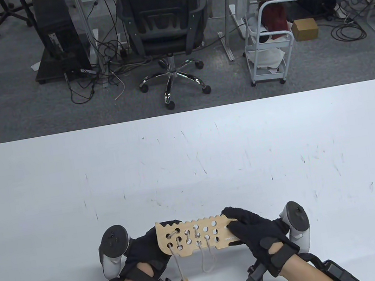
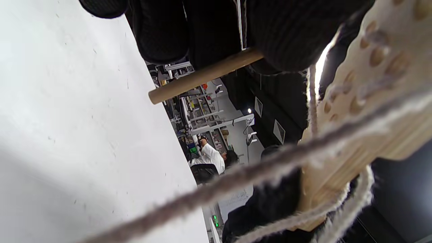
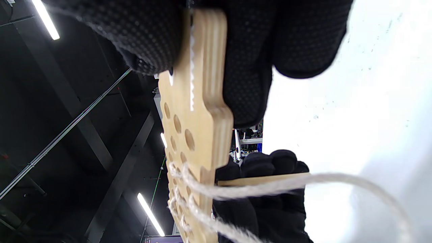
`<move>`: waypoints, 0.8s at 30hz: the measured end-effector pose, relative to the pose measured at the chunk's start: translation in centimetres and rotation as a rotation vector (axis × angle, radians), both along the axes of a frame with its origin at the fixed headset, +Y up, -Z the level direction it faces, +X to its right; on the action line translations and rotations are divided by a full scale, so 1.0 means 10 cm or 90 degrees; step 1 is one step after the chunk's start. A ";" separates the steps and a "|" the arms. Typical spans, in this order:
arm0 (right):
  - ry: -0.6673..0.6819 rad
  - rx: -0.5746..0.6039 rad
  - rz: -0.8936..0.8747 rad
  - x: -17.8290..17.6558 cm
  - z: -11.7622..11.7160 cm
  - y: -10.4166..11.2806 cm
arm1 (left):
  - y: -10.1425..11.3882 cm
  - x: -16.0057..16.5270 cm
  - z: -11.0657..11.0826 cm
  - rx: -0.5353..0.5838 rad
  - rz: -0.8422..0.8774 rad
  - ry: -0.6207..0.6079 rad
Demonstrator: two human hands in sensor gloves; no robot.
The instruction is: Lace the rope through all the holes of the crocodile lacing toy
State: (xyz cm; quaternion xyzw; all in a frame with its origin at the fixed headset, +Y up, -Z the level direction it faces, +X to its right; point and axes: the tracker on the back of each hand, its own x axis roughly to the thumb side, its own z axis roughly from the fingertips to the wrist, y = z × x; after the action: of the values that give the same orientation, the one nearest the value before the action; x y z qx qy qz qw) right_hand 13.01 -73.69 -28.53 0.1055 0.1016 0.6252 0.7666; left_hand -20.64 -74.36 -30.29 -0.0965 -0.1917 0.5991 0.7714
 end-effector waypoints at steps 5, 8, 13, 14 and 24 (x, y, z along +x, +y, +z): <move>-0.010 0.000 -0.004 0.06 -0.03 0.01 | 0.00 -0.12 -0.05 -0.002 0.013 0.033; -0.022 0.001 -0.002 0.10 -0.05 0.01 | 0.02 -0.21 -0.07 0.000 0.022 0.056; -0.038 -0.002 -0.006 0.17 -0.09 0.00 | 0.05 -0.35 -0.10 0.000 0.051 0.090; -0.042 -0.003 -0.006 0.19 -0.10 0.00 | 0.06 -0.39 -0.10 0.002 0.057 0.099; -0.068 -0.002 -0.009 0.33 -0.19 0.02 | 0.07 -0.66 -0.16 0.006 0.091 0.177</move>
State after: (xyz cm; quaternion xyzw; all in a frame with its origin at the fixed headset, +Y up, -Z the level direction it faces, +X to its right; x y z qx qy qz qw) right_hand 16.30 -73.50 -30.42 0.0718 0.0607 0.6242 0.7756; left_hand -27.25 -73.70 -31.85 0.0049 -0.0923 0.6591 0.7464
